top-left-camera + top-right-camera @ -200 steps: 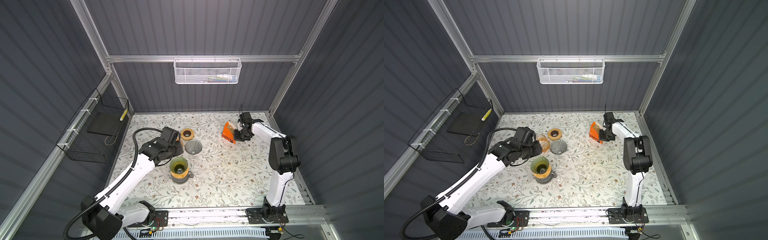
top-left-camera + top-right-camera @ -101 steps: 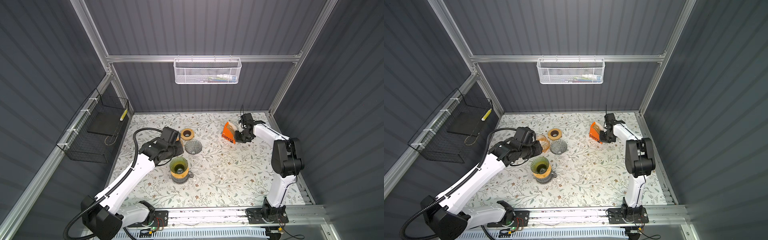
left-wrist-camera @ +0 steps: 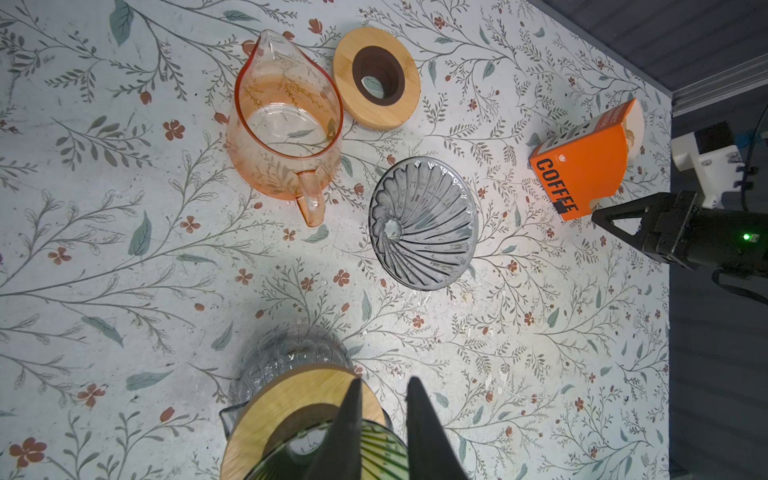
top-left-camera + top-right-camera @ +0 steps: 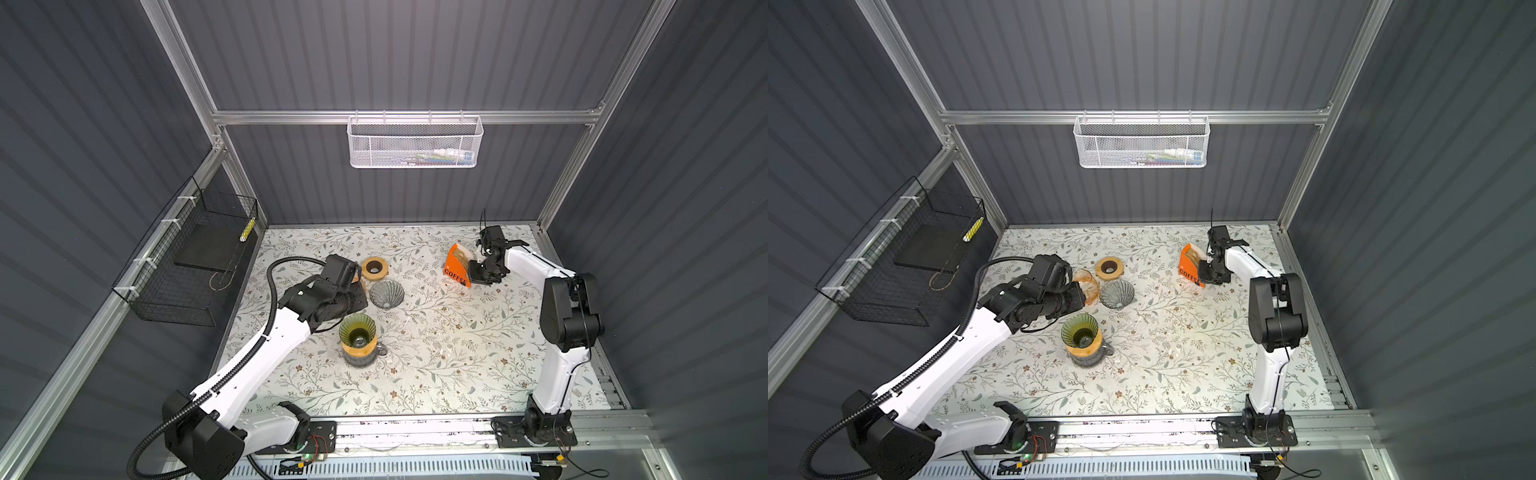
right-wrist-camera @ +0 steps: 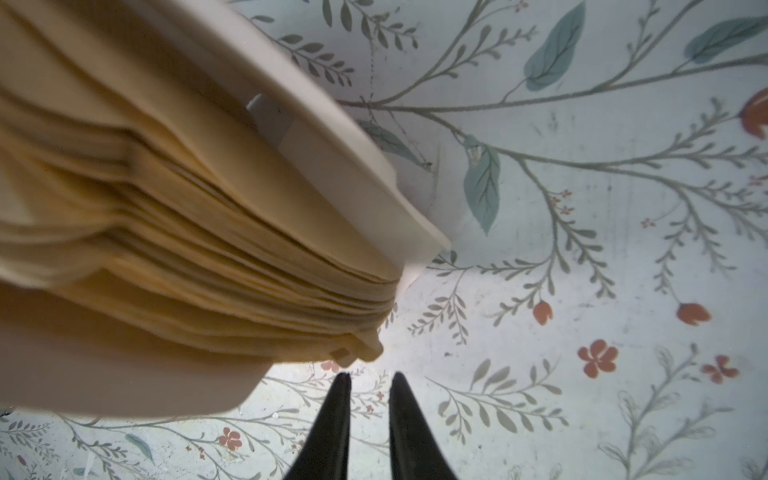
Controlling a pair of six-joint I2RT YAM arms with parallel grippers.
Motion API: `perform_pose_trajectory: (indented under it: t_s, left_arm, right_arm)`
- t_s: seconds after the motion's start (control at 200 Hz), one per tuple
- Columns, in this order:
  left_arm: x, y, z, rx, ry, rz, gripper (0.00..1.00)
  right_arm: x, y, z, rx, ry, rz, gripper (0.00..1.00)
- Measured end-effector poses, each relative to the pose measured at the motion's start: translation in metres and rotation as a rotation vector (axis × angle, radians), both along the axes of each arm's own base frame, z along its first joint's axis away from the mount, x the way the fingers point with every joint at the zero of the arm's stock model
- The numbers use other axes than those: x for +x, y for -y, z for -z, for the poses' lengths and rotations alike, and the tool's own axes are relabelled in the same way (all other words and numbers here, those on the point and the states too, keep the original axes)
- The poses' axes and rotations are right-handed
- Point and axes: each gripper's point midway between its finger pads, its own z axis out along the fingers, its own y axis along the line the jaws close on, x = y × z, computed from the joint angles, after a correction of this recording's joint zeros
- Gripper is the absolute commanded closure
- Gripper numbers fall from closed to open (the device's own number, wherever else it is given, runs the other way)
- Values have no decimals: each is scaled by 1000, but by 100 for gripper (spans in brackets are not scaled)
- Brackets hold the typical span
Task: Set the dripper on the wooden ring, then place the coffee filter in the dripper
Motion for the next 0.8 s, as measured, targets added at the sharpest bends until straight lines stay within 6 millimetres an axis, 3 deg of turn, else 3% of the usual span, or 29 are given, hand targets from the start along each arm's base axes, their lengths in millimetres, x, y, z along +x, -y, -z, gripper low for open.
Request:
perform_pose_trajectory:
  t_s: [0.52, 0.8]
  left_arm:
    - [0, 0, 0, 0, 0, -1, 79]
    - [0, 0, 0, -1, -1, -2, 79]
  right_arm:
    - [7, 0, 7, -6, -6, 3, 89]
    - [10, -1, 4, -6, 3, 3, 87]
